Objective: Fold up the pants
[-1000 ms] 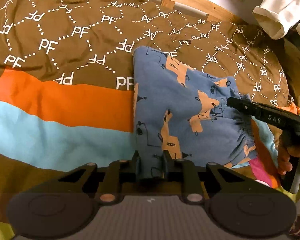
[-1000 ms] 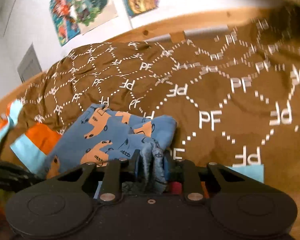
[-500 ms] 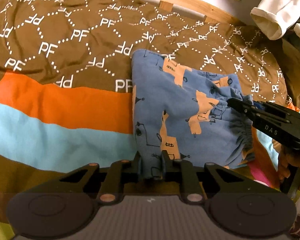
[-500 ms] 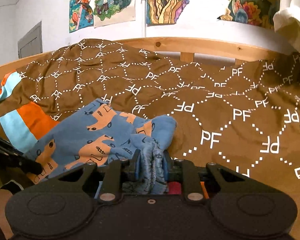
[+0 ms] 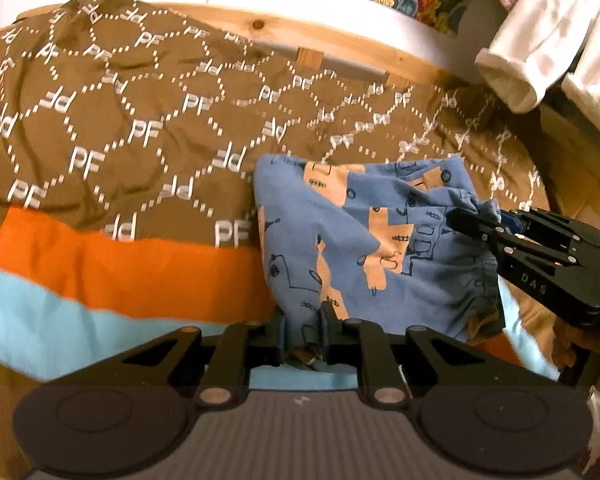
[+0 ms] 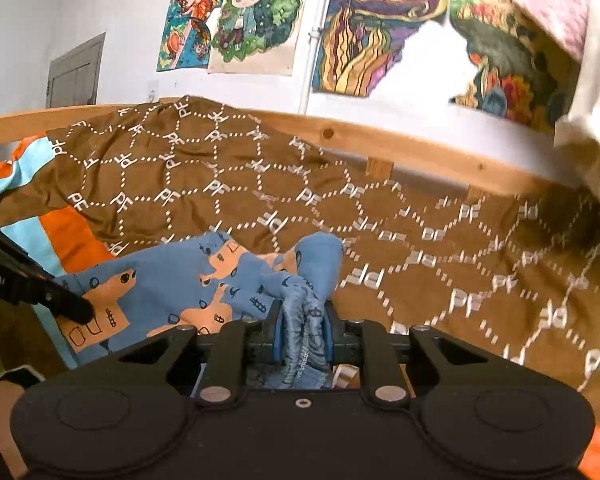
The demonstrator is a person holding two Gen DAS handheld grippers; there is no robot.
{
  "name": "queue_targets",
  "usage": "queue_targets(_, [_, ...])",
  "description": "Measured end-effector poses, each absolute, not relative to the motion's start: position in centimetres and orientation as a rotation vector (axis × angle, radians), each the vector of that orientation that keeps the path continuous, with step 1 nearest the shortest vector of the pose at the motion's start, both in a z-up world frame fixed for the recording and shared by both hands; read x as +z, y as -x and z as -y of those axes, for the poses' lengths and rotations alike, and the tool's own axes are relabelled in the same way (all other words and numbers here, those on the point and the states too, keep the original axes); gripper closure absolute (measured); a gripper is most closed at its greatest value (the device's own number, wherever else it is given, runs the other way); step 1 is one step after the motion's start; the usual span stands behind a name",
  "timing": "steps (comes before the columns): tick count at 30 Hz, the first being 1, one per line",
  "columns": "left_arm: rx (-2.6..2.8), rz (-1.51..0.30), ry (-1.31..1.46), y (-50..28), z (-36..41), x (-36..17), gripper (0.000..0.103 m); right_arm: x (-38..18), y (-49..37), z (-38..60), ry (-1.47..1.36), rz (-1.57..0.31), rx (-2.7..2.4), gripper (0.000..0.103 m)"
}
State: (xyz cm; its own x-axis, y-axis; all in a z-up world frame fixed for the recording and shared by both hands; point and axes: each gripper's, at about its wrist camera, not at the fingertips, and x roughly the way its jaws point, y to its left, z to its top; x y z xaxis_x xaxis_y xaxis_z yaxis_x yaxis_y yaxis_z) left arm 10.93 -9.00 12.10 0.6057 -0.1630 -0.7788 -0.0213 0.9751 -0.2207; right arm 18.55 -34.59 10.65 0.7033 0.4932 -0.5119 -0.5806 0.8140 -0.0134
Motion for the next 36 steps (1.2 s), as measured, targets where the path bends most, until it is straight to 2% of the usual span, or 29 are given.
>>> queue_targets(9, [-0.093,-0.758,0.189,-15.9,8.3,15.6,0.086,14.8,-23.8,33.5,0.26,-0.43,0.614,0.084])
queue_targets(14, [-0.06,-0.714,0.188,-19.0,8.3,14.8,0.086,15.7,-27.7,32.5,0.266,-0.43,0.61,0.084])
queue_targets(18, [-0.059,-0.755,0.188,-20.4,8.2,11.6,0.085,13.6,-30.7,32.0,0.253,-0.514,0.615,0.084])
queue_targets(23, [-0.044,-0.842,0.198,-20.8,7.5,7.4,0.085,7.7,-33.8,33.9,0.08,-0.71,0.562,0.083])
queue_targets(27, [-0.052,-0.838,0.21,-20.8,7.2,7.3,0.084,6.4,-34.9,36.4,-0.135,-0.74,0.572,0.08])
queue_targets(36, [-0.044,-0.848,0.213,-20.6,7.2,7.4,0.082,6.7,-34.5,36.0,-0.069,-0.719,0.582,0.074])
